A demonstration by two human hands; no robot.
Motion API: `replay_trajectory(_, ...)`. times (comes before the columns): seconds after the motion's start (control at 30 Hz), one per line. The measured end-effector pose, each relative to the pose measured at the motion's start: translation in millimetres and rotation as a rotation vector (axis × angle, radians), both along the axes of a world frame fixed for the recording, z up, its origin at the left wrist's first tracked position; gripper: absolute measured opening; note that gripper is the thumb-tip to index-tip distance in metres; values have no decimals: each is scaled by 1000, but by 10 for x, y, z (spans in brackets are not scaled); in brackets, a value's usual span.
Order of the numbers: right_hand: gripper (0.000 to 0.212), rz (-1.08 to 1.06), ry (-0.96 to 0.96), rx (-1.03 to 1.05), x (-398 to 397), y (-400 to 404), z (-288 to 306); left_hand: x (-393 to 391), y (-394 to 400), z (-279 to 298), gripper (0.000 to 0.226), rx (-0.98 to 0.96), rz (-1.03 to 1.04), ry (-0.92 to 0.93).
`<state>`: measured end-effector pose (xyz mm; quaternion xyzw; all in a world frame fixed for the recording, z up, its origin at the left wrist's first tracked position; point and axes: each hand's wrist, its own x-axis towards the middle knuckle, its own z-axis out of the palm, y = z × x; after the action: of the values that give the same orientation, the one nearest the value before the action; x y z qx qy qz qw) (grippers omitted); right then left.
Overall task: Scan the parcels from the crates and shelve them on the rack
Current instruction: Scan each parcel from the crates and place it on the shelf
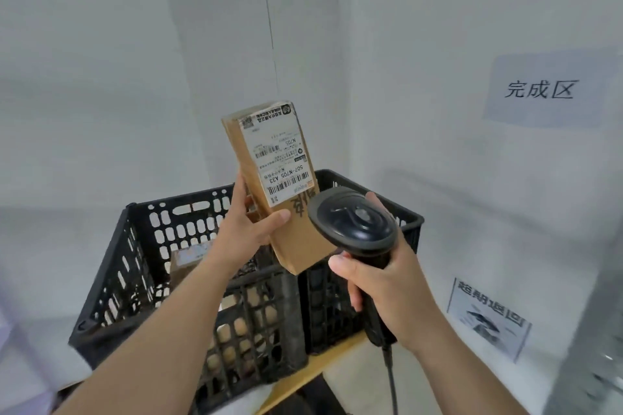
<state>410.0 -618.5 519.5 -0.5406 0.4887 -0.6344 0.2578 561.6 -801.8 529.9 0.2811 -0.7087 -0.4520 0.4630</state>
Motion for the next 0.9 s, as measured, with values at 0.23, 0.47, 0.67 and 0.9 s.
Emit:
replay_trajectory(0.23, 79, -202, -78, 8, -218, 617, -236, -775, 380, -241, 95, -6, -259, -52)
replay_trajectory(0.47, 97, -413, -109, 83, -330, 1030, -298, -1348, 653, -349, 97, -1, -433, -106)
replay_trajectory(0.67, 99, -515, -101, 86, -344, 1157, -291, -1540, 756, -354, 99, 23, -552, -114)
replay_trajectory(0.9, 100, -758, -59, 56, -391, 1282, -338, -1550, 959, -359, 87, 149, -662, -151)
